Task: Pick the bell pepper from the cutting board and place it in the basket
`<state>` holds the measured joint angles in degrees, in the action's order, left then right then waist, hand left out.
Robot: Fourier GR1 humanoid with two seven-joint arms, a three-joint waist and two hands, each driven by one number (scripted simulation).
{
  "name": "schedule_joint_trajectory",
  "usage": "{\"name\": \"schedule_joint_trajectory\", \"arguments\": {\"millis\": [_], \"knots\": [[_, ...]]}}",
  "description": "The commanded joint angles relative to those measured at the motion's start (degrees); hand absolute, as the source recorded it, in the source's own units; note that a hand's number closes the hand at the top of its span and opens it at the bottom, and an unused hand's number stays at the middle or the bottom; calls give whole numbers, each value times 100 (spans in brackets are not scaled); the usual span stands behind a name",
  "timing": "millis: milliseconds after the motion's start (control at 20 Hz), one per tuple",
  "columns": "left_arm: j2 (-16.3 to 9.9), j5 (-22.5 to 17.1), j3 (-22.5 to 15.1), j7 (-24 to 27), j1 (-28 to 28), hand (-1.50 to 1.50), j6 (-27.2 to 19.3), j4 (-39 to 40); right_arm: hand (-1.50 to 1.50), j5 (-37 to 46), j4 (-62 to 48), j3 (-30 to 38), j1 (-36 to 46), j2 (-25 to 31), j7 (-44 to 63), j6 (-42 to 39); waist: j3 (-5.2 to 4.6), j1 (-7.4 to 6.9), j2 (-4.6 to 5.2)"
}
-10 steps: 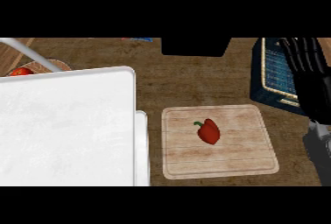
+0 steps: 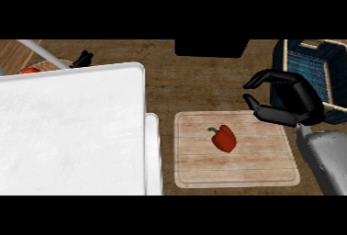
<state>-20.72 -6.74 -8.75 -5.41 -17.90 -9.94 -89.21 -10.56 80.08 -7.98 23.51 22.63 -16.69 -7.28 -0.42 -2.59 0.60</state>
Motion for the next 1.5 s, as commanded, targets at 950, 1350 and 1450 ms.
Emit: {"name": "schedule_joint_trajectory", "arguments": {"millis": [950,1350,1450], "knots": [[388,307,964,-925,998,0,57,-158,-150,2309,872,-1711,850,1336,4429,-1284,18,342,-121],[230,205,1251,-721,925,0,219,-82,-150,1376,1619,-1112,724,1488,5200,-1980,38,302,-75],[174,125,1269,-880,818,0,287,-129,-150,1322,1707,-905,636,1428,5209,-1899,40,292,-72]]}}
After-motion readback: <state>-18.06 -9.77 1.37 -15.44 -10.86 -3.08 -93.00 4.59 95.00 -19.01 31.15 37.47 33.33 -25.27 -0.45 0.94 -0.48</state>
